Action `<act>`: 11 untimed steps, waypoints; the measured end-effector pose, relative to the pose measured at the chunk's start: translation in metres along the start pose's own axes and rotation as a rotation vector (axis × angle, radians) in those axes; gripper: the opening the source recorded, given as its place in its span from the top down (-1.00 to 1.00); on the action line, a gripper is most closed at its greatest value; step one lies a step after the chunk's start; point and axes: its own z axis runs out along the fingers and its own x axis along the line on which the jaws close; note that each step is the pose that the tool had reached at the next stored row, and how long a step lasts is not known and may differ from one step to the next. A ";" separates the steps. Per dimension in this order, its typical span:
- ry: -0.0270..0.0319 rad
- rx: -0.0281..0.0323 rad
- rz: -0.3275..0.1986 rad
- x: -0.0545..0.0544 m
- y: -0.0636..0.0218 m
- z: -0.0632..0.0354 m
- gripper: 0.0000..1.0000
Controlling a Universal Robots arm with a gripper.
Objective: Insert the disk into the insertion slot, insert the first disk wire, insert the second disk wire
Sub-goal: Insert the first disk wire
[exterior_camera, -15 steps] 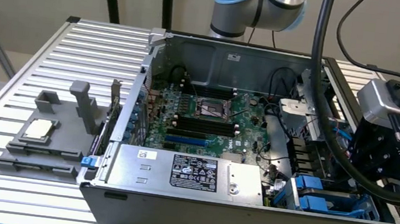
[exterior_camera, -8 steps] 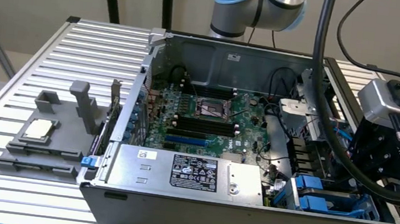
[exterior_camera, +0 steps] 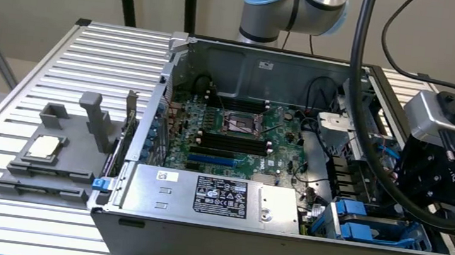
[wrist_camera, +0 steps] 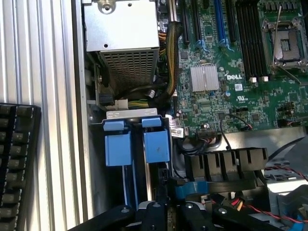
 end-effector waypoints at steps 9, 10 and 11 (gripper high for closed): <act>0.0001 0.0000 0.000 0.000 0.0074 -0.0103 0.50; 0.0001 0.0000 0.000 0.001 0.0104 -0.0102 0.50; 0.0003 0.0000 0.000 0.001 0.0132 -0.0101 0.50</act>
